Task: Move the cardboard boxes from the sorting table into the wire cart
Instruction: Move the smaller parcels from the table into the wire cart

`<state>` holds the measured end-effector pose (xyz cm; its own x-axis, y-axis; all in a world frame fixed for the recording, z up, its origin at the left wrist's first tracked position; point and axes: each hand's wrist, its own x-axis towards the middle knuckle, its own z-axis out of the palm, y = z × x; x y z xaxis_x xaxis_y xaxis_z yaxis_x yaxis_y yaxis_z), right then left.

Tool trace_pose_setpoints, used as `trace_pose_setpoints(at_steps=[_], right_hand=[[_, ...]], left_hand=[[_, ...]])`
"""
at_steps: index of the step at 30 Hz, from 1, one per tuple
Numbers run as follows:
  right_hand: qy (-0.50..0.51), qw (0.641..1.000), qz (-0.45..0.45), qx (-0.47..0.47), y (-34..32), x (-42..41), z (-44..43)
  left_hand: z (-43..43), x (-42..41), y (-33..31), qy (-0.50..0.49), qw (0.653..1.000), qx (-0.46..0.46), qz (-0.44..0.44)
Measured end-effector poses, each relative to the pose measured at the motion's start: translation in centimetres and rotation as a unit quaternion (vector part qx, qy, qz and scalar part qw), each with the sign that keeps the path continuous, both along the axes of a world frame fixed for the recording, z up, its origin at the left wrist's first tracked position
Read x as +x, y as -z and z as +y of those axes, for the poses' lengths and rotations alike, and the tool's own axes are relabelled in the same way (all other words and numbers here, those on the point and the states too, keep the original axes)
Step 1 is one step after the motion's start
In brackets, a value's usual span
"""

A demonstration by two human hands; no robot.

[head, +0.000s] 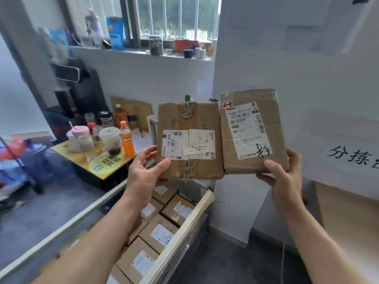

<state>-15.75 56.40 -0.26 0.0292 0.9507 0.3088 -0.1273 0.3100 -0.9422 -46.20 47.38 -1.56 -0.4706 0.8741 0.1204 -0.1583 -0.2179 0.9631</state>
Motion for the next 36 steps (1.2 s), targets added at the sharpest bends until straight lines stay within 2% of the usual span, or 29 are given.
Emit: trace_pose_setpoints(at_steps=[7, 16, 36], right_hand=[[-0.066, 0.998, 0.013, 0.0, -0.7, -6.2, -0.6], [-0.173, 0.985, 0.023, -0.009, -0.2, -12.9, 1.2], [-0.358, 0.93, 0.025, -0.079, 2.5, -19.3, 5.2]], left_hand=[[-4.7, -5.4, -0.3, -0.058, 0.998, 0.017, -0.012], [-9.1, -8.4, -0.1, -0.176, 0.984, 0.003, -0.005], [-13.8, -5.3, 1.9, -0.379, 0.924, -0.039, 0.019]])
